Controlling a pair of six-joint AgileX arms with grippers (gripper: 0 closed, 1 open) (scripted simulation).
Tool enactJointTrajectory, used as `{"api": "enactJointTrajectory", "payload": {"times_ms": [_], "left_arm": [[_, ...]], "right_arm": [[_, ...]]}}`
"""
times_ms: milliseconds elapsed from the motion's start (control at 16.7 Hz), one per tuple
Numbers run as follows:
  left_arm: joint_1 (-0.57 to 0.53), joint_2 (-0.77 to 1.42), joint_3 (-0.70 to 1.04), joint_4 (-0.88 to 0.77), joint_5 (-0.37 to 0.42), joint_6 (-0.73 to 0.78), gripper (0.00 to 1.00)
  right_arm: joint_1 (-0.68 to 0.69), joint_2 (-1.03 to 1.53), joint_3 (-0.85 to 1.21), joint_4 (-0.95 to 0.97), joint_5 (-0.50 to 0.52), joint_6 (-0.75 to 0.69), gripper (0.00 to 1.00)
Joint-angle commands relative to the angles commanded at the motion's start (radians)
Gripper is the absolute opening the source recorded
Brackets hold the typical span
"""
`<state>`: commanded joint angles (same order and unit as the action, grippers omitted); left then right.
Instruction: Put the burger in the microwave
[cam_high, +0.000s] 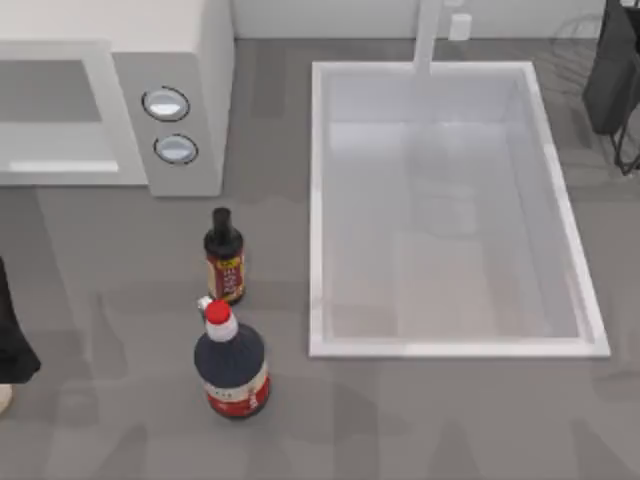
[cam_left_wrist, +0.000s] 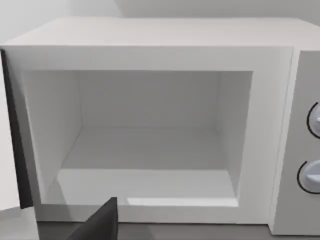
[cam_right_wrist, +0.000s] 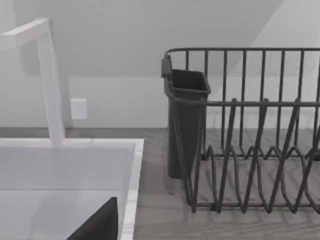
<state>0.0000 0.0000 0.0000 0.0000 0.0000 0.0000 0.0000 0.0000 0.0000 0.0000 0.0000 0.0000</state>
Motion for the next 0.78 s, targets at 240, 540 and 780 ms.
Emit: {"api": "enactJointTrajectory", "payload": {"times_ms": [240,540,780], "left_arm": [[0.01,0.034,0.028,-0.027,-0.005,0.034,1.0],[0.044,0.301,0.208,-0.215,-0.009,0.278,1.0],[0.073,0.669,0.415,-0.432,-0.001,0.563,1.0]], "right_arm": [[0.0,0.0,0.0,0.0,0.0,0.0,1.0],[0.0,0.0,0.0,0.0,0.0,0.0,1.0],[0.0,0.0,0.0,0.0,0.0,0.0,1.0]]}}
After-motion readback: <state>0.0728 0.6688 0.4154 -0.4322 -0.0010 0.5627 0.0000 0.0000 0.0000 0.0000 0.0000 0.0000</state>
